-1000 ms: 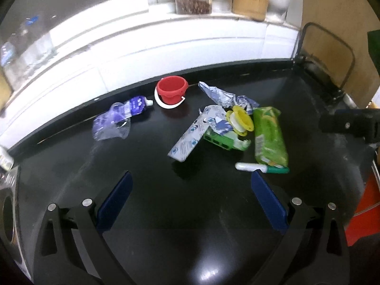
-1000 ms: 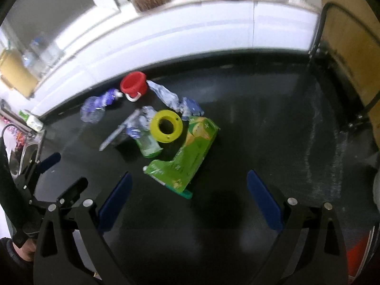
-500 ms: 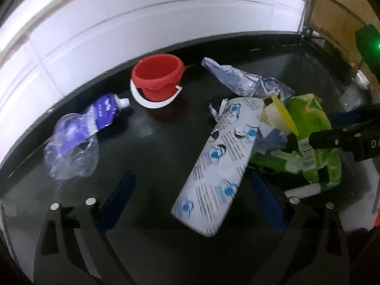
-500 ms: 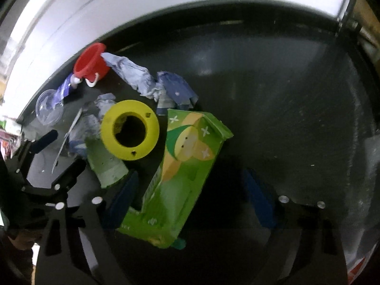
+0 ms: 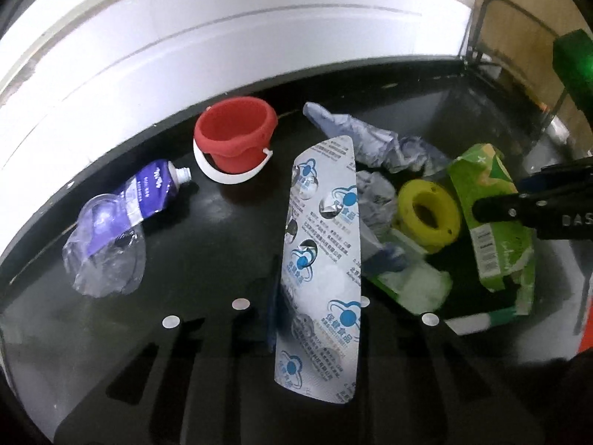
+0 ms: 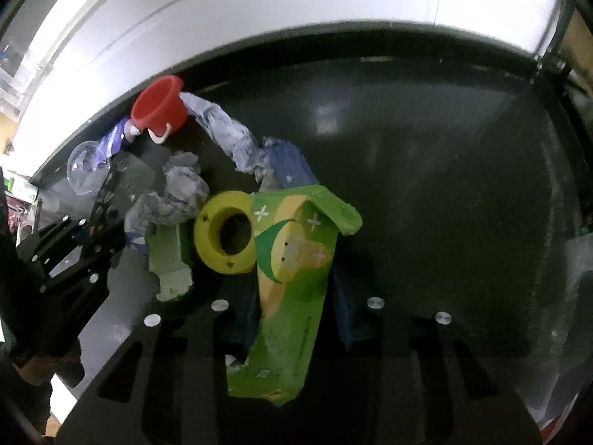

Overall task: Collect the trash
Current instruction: 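Grasp the white-blue blister pack with the left tool while the right tool grasps the green packet, then carry blister pack and packet to the floor bin and open both tools over it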

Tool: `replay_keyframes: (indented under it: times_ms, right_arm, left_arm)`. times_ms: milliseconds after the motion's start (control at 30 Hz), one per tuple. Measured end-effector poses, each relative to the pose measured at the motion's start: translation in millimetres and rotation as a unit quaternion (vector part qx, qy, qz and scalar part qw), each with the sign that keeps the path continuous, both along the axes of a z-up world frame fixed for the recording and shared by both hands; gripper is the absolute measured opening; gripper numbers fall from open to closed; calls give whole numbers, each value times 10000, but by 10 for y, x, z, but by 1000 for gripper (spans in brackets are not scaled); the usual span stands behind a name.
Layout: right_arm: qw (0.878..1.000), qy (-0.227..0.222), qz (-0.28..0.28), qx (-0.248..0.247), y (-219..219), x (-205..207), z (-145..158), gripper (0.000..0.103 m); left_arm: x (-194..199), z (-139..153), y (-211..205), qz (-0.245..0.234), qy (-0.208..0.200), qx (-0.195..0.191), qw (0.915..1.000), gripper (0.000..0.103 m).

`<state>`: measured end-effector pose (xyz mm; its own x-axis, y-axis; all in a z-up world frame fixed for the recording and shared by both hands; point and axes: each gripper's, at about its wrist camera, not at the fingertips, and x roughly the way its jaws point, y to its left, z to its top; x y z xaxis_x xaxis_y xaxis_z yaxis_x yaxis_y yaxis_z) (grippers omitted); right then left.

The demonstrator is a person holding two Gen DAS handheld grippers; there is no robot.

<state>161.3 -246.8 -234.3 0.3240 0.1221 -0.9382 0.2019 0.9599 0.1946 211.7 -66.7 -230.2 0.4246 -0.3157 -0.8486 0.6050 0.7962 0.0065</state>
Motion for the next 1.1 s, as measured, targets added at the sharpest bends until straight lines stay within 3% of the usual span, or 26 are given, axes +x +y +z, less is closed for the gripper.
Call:
replay_keyframes:
  times_ms: [233, 467, 767, 1100]
  right_arm:
    - [9987, -403, 192, -264, 70, -150, 333, 33]
    - [9955, -764, 374, -421, 54, -522, 695, 33]
    - [9918, -1046, 531, -500, -14, -1092, 992, 33]
    - [9881, -1214, 790, -521, 107, -1302, 1160, 33]
  left_arm:
    - [-304, 400, 119, 488, -24, -76, 9988, 19]
    - [-844, 763, 218, 1067, -3, -96, 9942, 19]
    - [-1353, 869, 171, 1227, -83, -69, 9924, 19]
    - [-1670, 963, 285, 1607, -202, -9, 9868, 19]
